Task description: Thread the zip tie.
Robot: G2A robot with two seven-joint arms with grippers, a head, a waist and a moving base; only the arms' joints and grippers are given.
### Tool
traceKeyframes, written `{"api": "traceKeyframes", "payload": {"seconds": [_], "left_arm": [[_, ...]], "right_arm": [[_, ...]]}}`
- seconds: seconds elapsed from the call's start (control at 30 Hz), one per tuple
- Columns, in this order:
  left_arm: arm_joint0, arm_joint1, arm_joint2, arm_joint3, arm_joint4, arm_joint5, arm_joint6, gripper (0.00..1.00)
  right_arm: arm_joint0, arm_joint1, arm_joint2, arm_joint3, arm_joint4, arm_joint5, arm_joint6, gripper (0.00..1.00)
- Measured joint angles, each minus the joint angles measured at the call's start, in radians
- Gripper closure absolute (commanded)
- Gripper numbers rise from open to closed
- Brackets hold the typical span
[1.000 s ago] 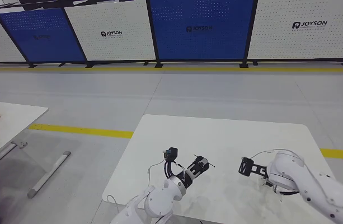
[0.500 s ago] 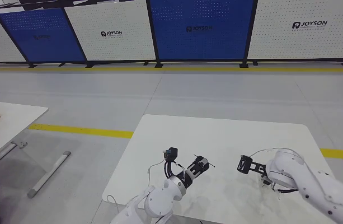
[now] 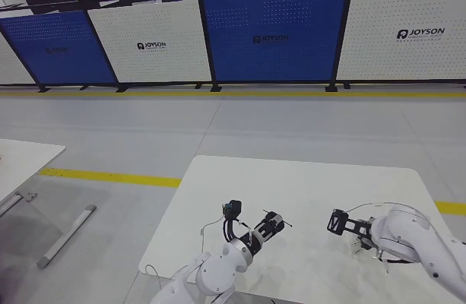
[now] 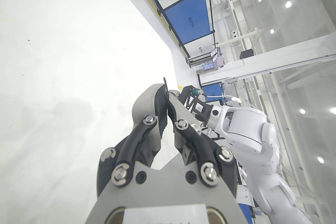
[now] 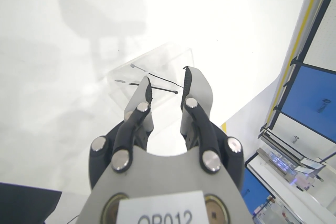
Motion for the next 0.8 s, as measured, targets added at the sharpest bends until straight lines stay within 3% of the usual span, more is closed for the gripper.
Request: {"api": "traceKeyframes", "payload": {"seconds": [0.13,0.23,0.27,0.3,0.43,0.8], "left_arm": [[0.0,0.0,0.0,0.0,0.0,0.0,0.0,1.0],[0.0,0.0,0.0,0.0,0.0,0.0,0.0,1.0],[0.0,0.0,0.0,0.0,0.0,0.0,0.0,1.0],[0.0,0.0,0.0,0.0,0.0,0.0,0.0,1.0],[0.0,0.0,0.0,0.0,0.0,0.0,0.0,1.0],[0.0,0.0,0.0,0.0,0.0,0.0,0.0,1.0]], "right_arm": [[0.004,0.057,0.0,-0.043,-0.029,0.0,-0.072,0.64],[0.005,0.106,0.0,-0.08,-0.071,0.0,-0.147,0.54],[0.008,0.126,0.0,-0.095,-0.091,0.0,-0.18,0.13],[0.009,0.141,0.0,-0.107,-0.109,0.0,-0.208,0.0],[0.013,0.195,0.0,-0.114,-0.143,0.0,-0.329,0.0],[0.007,0.196,0.001,-0.124,-0.16,0.0,-0.353,0.0]]}}
